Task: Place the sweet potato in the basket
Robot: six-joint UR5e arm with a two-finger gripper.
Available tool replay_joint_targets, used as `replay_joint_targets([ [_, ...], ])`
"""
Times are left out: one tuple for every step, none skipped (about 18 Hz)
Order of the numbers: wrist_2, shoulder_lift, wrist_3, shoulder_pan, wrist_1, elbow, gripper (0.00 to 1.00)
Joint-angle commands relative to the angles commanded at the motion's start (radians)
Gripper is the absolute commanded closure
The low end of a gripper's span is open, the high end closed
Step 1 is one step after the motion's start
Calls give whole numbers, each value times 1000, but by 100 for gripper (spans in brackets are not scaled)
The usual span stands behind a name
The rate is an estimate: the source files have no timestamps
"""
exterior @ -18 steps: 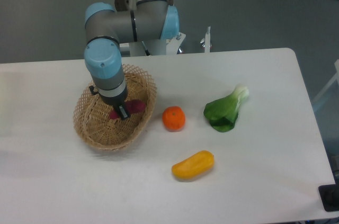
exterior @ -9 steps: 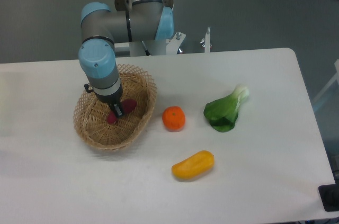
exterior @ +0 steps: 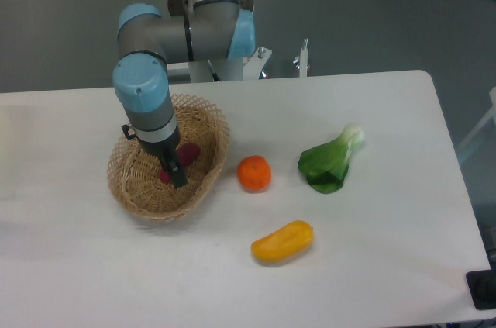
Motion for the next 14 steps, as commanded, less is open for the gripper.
replay_joint_targets([
  [0,0,2,15,0,9,0],
  [0,0,2,32,-2,20,0],
  [0,0,3,51,-3,29,0],
  [-2,0,5,70,-3,40,0],
  [-2,0,5,90,-6,55,0],
  [-3,0,8,107,-8,69,0],
  [-2,-5,17,124,-9,86,0],
  [-3,-9,34,143,-14,106,0],
  [-3,-11,54,166,-17,120,0],
  [-3,-14,70,189,-17,129,0],
  [-3,-26,84,209,-17,143,0],
  [-3,-43,98,233,-17,155,0],
  [-3,-67,110,265,-17,170,0],
  [-3,-87,129,290,-15,182,0],
])
